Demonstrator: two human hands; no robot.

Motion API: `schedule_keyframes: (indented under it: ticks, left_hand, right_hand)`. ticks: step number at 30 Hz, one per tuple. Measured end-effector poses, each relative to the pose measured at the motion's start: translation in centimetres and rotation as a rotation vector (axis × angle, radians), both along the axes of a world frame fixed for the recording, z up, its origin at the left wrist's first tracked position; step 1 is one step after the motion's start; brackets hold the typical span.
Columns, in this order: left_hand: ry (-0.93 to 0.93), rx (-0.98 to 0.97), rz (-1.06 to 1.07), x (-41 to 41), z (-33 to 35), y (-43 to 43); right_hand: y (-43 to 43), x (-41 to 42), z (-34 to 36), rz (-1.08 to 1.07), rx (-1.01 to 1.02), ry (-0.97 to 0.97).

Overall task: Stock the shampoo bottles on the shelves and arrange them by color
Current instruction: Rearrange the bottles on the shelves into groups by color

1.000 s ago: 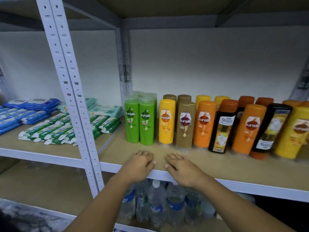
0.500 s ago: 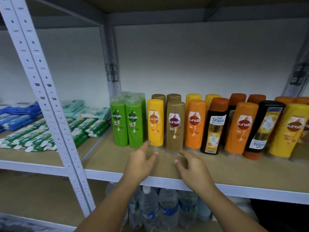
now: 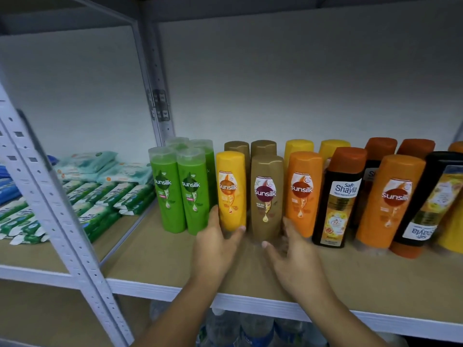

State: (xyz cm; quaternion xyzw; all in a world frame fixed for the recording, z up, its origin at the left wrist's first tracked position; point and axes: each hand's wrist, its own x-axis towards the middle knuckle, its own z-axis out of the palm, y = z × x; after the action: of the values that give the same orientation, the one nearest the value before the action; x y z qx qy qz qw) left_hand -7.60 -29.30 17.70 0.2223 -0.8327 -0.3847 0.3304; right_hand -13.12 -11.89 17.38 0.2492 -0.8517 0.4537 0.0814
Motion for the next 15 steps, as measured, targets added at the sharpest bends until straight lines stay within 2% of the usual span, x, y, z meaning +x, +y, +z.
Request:
schedule_keyframes:
  ticks: [15]
  left_hand:
    - [-0.012,-0.111,0.012,-1.3,0.8,0.1]
  right_hand:
    - [-1.1,-1.0,0.1,0.002,-0.076,0.015]
